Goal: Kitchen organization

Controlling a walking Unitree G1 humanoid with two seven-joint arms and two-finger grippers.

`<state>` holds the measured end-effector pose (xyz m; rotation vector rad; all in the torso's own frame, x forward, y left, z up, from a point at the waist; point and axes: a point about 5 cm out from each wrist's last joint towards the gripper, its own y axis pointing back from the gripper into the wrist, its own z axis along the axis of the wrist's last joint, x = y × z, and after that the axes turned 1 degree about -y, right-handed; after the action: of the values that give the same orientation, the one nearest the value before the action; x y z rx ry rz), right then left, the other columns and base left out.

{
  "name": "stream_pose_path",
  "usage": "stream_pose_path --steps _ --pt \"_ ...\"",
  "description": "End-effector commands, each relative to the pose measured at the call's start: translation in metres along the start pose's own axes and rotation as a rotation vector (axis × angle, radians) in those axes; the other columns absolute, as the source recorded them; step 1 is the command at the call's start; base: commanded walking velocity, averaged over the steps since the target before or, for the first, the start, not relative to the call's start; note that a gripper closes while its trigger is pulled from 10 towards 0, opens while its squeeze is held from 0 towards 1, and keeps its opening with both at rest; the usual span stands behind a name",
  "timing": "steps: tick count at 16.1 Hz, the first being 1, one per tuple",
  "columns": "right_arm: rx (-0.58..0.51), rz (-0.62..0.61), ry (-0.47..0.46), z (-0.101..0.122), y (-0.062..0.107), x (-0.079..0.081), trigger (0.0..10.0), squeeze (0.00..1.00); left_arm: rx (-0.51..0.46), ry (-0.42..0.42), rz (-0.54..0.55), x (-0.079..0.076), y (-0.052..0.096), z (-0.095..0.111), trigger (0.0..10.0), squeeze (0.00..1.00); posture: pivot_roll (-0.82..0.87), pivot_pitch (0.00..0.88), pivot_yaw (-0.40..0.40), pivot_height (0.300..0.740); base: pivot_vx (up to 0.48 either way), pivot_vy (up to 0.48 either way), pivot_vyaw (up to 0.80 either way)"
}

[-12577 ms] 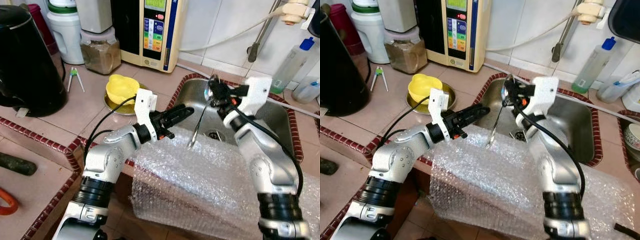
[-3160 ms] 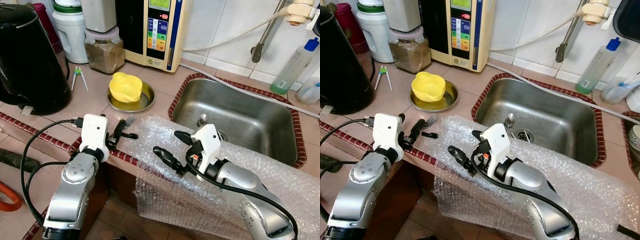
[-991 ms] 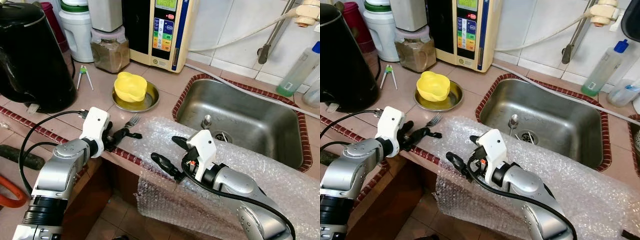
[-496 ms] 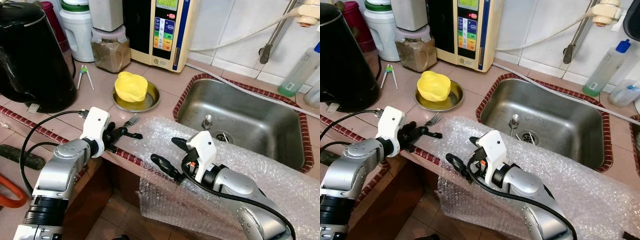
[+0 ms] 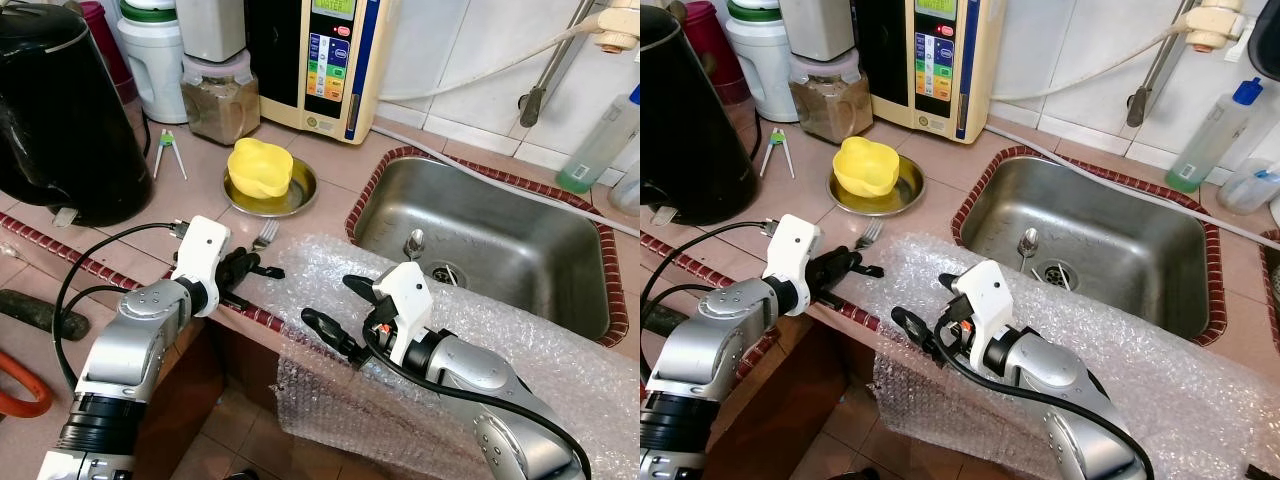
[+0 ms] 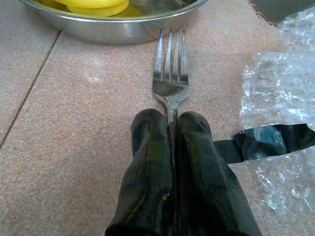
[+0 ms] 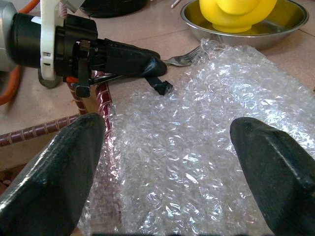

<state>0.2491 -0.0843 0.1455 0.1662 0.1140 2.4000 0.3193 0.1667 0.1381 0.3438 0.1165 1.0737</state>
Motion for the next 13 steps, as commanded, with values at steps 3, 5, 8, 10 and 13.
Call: stream_pose_path --steps 3,5,8,10,13 --pt "-0.007 0.010 0.018 0.004 0.002 0.002 10.0 0.00 -0.003 0.038 -0.058 -0.014 -0.005 -0.010 0.0 0.00 0.05 0.124 -0.055 0.740 0.000 0.000 0.00" --pt "-0.005 0.010 0.024 0.004 0.001 0.001 10.0 0.00 -0.053 0.047 -0.046 -0.015 -0.005 -0.004 0.0 0.00 0.05 0.121 -0.057 0.740 0.000 0.000 0.00" --pt "-0.005 0.008 0.031 0.004 0.001 0.000 10.0 0.00 -0.155 0.033 -0.028 -0.015 0.002 0.006 0.0 0.00 0.05 0.118 -0.057 0.740 0.000 0.000 0.00" --pt "-0.004 0.007 0.032 0.004 0.001 -0.001 10.0 0.00 -0.178 0.020 -0.001 -0.014 0.006 0.007 0.0 0.00 0.05 0.117 -0.058 0.740 0.000 0.000 0.00" --pt "-0.006 0.008 0.035 0.004 0.000 -0.001 10.0 0.00 -0.254 -0.003 0.047 -0.013 0.011 0.012 0.0 0.00 0.05 0.115 -0.061 0.740 0.000 0.000 0.00"
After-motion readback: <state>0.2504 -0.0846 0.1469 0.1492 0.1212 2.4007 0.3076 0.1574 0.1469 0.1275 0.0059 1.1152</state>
